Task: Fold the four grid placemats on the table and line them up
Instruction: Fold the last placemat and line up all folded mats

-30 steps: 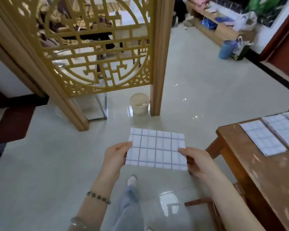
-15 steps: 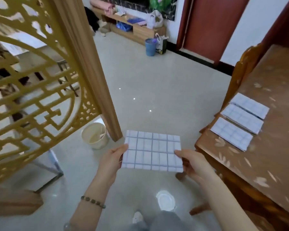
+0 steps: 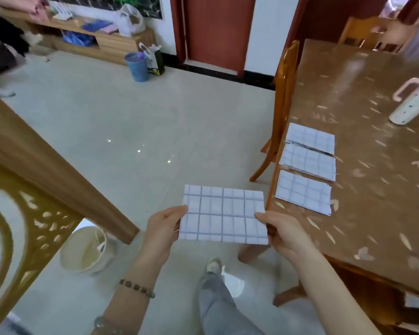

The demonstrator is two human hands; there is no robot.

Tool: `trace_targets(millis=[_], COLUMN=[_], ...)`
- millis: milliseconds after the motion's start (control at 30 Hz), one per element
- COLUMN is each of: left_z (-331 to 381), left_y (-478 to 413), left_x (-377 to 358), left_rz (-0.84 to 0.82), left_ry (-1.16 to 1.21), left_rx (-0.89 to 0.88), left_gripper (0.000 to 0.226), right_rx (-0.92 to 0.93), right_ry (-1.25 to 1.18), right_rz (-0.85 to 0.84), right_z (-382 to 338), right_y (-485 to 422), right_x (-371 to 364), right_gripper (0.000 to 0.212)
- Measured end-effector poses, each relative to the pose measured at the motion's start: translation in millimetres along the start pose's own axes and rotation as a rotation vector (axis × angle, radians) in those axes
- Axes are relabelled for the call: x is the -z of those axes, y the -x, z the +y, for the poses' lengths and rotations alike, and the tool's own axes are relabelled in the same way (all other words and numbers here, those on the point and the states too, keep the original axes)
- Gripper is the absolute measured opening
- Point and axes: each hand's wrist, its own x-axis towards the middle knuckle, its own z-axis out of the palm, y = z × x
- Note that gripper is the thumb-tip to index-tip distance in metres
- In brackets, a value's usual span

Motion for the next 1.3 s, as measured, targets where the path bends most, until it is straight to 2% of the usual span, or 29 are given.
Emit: trace_targets(millis=[67,200,367,733,833,967,1167,1300], left_z=[20,63,106,153,168,188,193,176], left_y=[-23,-71,-116,-200,-226,-254,-269,-260], left_x=[-12,-36,-71,-131,-150,-179,-215,-231], left_rz=[-0.031,-0.078,-0.178,-0.361,-0.458,-0.611,-0.822,-0.963], left_ry=[-0.036,-0.093,-0.090,-0.217,-0.285,-0.379,-0.514,-0.615], left_rx=[-0.023,-0.039,-0.025,0.013,0.020,0.034,0.032,0.054], left_gripper=[0.015,0.014,0.017,0.014,0.015,0.015,0.015,0.016], right_rx=[0.024,0.023,0.078,0.117,0.130,0.163,0.202,0.232], right_ry=[-0.046,-0.107,-0.134,-0.311,-0.382,-0.511,-0.655,-0.794], right_rz=[0.020,0.062,0.123,0.306,0.381,0.522,0.723,0.861], right_z=[-15,-45,-87,-132,-139,-145,-133,-110], right_y=[-21,-63,-98,-136,-143,-148,-128,-111], right_x=[-4,-14,-19,-18,-18,-19,-23,-15], right_gripper=[0.007,0.021,0.005,0.004,0.009,0.027,0.016,0.019])
